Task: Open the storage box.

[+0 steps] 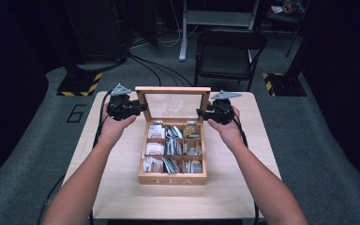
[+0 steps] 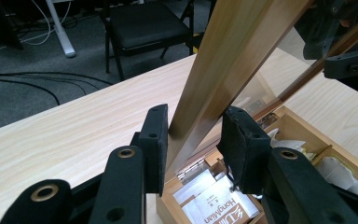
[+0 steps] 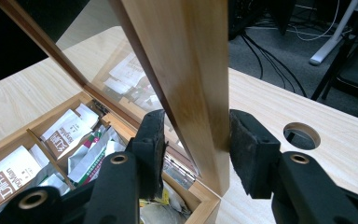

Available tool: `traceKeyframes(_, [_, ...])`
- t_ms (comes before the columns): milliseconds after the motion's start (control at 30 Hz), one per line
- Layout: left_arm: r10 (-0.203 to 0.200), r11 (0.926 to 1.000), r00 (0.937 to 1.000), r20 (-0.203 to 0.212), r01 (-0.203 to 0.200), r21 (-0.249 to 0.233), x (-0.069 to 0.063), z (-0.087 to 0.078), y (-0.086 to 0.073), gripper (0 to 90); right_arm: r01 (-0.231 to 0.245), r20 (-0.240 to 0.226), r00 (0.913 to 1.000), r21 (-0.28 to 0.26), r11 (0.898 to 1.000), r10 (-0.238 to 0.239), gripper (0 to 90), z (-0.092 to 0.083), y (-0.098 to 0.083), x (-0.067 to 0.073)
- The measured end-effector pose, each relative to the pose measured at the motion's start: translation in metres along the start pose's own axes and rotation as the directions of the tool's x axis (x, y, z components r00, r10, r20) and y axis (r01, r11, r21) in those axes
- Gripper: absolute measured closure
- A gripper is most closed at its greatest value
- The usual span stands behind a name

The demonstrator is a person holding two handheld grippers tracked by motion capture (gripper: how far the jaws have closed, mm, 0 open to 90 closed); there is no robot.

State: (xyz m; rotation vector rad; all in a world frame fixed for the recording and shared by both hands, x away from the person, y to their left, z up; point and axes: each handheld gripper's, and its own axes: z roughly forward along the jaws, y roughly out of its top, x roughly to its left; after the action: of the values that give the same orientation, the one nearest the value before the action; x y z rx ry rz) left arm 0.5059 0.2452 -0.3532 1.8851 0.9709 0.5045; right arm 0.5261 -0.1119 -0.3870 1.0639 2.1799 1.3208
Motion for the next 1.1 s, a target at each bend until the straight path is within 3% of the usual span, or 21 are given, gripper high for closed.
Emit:
traceKeyframes(467, [-0.019, 0.9998, 0.9998, 0.001, 0.019, 0.002, 0.007, 0.008, 0.007, 62.9, 0.001, 0.004, 1.0000, -0.010, 1.000, -0.001, 61.2, 0.003, 0.001, -0.006])
traceKeyframes(733, [-0.043, 0.9990, 0.9991, 0.000, 0.043, -0.013, 0.011, 0.013, 0.008, 63.0, 0.029, 0.015, 0.9995, 0.032, 0.999, -0.029, 64.3, 0.006, 0.008, -0.009])
traceKeyframes(1100, [-0.051, 0.9986, 0.9986, -0.011, 0.051, 0.011, 0.014, 0.017, 0.014, 63.3, 0.030, 0.021, 0.9993, 0.029, 0.999, -0.031, 65.6, 0.008, 0.009, -0.011])
